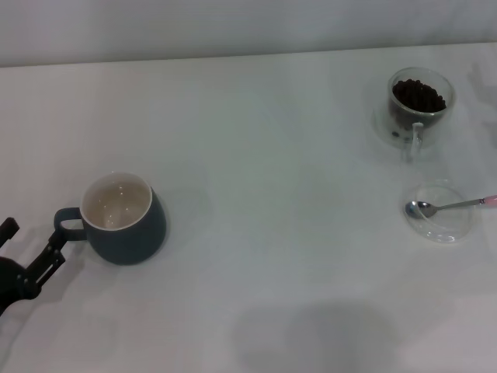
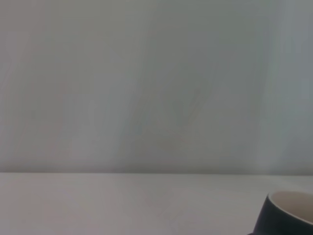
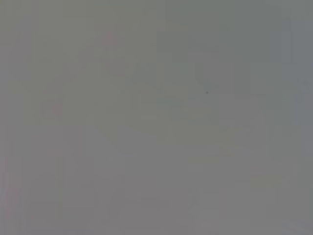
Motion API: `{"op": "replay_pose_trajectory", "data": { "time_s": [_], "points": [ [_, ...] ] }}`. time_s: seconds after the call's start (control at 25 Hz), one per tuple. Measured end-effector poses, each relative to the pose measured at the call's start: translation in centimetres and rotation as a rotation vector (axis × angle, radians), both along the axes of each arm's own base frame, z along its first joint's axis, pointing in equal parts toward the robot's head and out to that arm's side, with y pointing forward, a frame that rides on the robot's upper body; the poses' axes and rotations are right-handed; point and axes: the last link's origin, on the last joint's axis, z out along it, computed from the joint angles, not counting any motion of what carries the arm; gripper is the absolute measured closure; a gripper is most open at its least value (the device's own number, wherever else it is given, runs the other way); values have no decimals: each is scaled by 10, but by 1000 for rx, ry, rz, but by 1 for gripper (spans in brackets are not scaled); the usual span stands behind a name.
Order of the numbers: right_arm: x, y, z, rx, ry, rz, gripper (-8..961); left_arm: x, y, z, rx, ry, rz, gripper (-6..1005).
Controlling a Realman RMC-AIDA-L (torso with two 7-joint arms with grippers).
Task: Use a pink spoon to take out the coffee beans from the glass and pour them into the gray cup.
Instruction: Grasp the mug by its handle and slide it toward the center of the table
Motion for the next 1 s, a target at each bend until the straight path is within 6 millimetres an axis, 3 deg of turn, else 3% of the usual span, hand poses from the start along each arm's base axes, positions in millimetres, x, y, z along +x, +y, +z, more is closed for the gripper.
{"op": "replay_pose_trajectory", "data": {
  "time_s": [0.64,0.84,1.0],
  "points": [
    [2,-3,-2,-3,18,-3,89,4,16,-5,-14,29,-3,189],
    [3,-3,-1,-2,16,-3,89,8,24,-7,-16,38,-11,353],
    [3,-3,0,2,14,-2,89,9,28,-7,-17,48,-11,377]
  ]
}}
